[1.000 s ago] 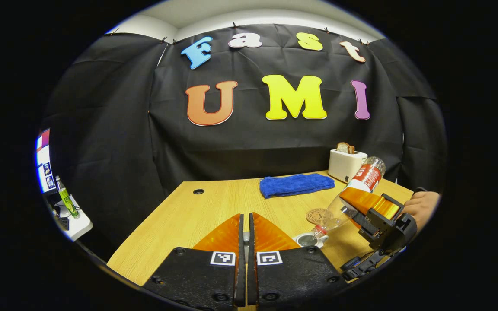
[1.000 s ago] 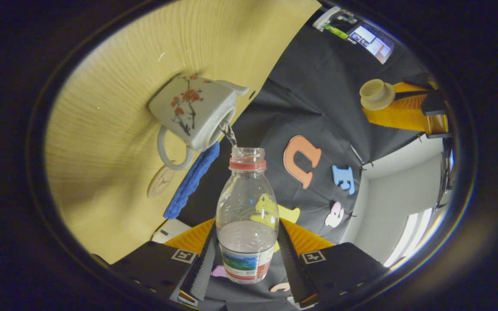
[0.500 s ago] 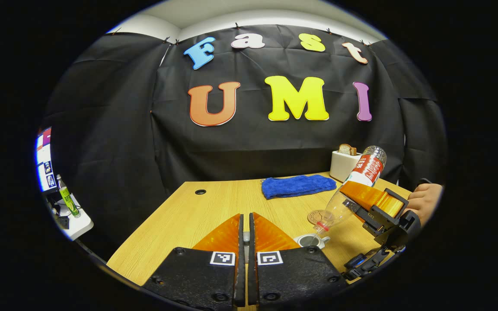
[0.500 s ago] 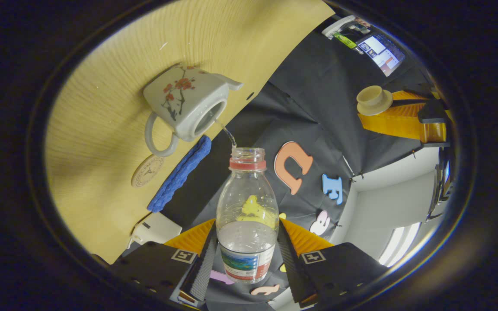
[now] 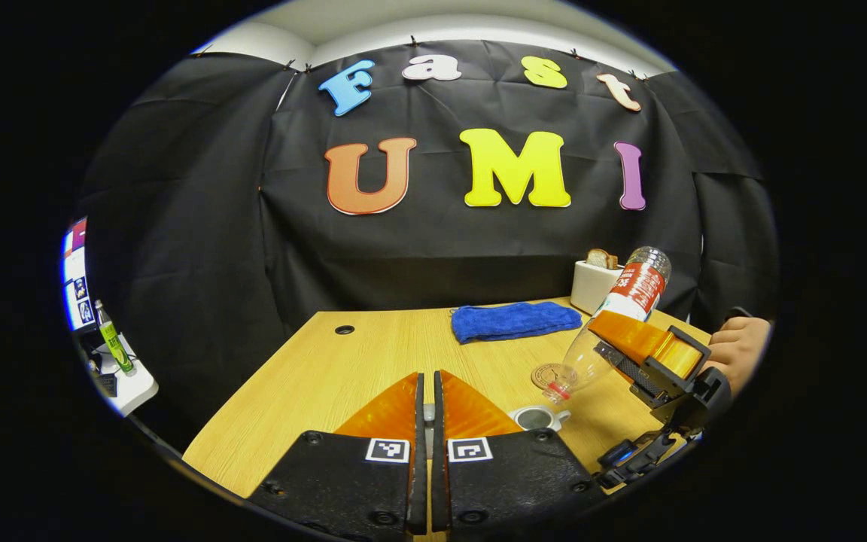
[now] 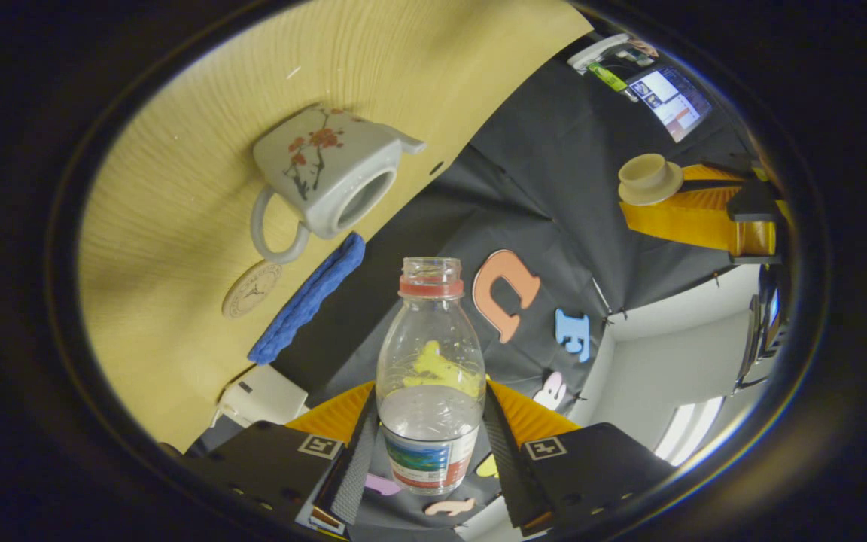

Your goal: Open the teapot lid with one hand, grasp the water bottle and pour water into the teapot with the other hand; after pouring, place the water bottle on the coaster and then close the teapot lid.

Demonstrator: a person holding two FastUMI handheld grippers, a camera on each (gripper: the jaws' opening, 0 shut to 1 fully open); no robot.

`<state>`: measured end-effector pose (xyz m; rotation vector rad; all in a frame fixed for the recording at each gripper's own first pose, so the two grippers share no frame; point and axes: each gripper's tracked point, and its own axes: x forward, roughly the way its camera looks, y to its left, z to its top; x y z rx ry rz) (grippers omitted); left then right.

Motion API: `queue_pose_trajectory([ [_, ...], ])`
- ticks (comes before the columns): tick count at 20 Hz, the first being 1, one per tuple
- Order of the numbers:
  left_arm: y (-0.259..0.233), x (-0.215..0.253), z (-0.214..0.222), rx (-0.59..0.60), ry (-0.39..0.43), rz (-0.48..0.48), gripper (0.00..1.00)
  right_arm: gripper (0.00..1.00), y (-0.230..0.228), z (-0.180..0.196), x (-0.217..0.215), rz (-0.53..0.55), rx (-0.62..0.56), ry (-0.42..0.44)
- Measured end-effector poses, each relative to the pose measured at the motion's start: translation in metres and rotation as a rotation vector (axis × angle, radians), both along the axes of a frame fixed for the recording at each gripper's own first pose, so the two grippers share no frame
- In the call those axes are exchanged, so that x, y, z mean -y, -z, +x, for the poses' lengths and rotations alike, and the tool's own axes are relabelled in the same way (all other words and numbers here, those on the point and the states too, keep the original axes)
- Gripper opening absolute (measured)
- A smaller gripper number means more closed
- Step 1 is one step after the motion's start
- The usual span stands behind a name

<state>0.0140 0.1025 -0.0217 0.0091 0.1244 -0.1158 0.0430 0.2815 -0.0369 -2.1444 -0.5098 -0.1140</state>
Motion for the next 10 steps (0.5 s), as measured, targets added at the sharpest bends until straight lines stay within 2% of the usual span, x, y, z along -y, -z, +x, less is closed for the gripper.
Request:
queue_pose_trajectory([
  [3,-0.001,-0.002,0.0,0.001,-0.004,0.005,0.05,0.73,0.001,0.003,0.003,0.016,-0.006,-0.003],
  [5,0.0,-0.003,0.001,0.0,-0.01,0.007,0.05,0.72,0.005,0.007,0.009,0.08,-0.042,-0.008],
  [7,0.001,-0.006,0.002,-0.004,-0.021,0.005,0.05,0.74,0.004,0.011,0.022,0.207,-0.08,-0.009],
  [10,0.004,-0.008,0.004,-0.008,-0.031,0.003,0.05,0.75,0.014,0.015,0.039,0.47,-0.224,-0.014],
])
